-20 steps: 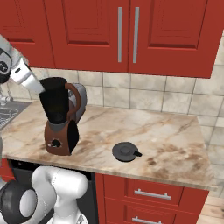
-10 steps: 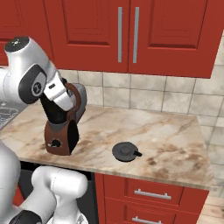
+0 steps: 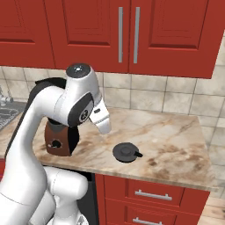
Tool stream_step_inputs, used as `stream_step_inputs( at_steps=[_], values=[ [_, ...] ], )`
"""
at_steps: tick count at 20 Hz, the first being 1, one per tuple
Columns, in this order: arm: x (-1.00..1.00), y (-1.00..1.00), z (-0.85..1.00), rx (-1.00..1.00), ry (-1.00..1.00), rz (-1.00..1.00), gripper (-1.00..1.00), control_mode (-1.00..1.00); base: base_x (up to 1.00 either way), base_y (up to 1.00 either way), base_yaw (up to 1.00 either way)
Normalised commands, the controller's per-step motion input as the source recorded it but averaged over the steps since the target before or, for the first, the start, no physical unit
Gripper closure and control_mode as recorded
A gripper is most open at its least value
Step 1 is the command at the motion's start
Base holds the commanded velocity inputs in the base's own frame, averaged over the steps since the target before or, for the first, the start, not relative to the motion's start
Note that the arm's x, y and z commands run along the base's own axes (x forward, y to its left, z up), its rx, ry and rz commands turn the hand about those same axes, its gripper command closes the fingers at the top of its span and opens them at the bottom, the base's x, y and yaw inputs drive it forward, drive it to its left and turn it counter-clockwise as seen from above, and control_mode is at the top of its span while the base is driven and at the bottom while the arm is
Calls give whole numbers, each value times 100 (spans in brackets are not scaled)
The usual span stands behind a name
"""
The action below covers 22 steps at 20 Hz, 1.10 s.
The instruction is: Open the blender lid, put the mango in the blender, close the lid, and start the blender.
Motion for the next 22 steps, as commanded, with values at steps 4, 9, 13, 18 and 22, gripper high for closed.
stream_step_inputs(
  at_steps=[4,9,13,18,22],
  values=[
    [0,-95,-78,2,19,0,-100,-100,0,0,0],
    [23,-19,-95,0,29,5,-100,-100,0,0,0],
    [44,0,-86,0,27,13,-100,-100,0,0,0],
    [59,0,-57,0,13,22,-100,-100,0,0,0],
    [66,0,-51,2,2,28,-100,-100,0,0,0]
  ],
)
